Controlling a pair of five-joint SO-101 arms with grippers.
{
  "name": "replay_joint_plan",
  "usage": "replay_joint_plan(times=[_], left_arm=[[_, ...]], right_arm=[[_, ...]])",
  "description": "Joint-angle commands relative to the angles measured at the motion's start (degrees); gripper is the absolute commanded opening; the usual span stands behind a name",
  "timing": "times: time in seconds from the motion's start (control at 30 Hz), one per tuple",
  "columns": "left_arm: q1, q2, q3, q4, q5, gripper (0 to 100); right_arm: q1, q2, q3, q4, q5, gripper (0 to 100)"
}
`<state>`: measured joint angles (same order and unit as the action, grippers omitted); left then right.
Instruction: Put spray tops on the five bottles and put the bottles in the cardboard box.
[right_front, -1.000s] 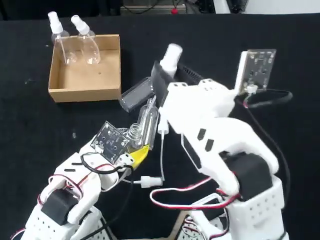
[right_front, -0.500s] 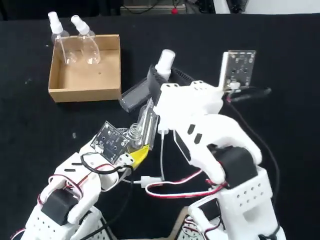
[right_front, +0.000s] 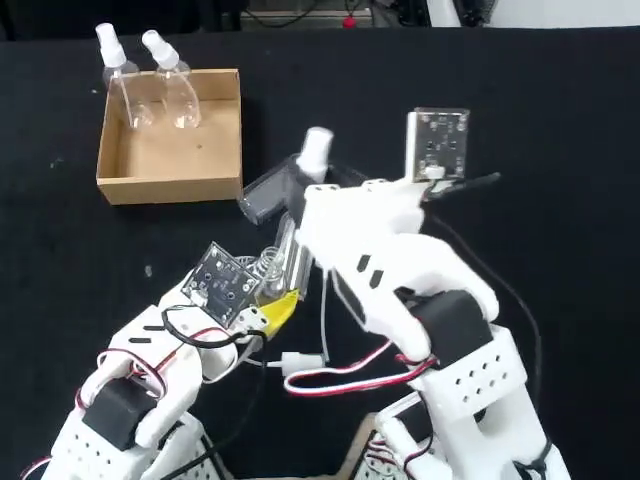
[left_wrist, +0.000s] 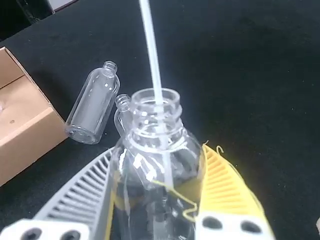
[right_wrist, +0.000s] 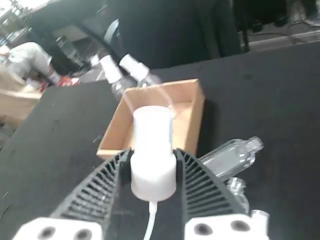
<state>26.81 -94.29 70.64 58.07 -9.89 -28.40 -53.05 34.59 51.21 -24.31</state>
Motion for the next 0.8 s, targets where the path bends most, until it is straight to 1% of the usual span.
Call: replay_joint_plan(times=[0.0, 0.13, 0.2, 0.33, 0.5, 0.77], left_arm=[[0.2, -0.4, -0.6, -0.1, 0.3, 10], [0.2, -0.4, -0.6, -0.1, 0.3, 10], [0.2, -0.4, -0.6, -0.1, 0.3, 10], [0.2, -0.4, -0.6, -0.1, 0.3, 10], [0.2, -0.4, -0.6, -0.1, 0.3, 10], [0.2, -0.4, -0.6, -0.1, 0.3, 10]], right_arm=[[-3.6, -1.5, -0.2, -1.2, -0.1, 5.0], [-4.7, -1.5, 0.0, -1.1, -0.1, 5.0], [-4.7, -1.9, -0.2, 0.5, -0.1, 5.0], [-4.7, -6.8, 1.1, 3.3, 0.0, 5.0], [-5.3, -12.6, 6.9, 2.6, 4.7, 5.1], [-6.0, -19.6, 13.8, 0.7, 7.4, 5.1]])
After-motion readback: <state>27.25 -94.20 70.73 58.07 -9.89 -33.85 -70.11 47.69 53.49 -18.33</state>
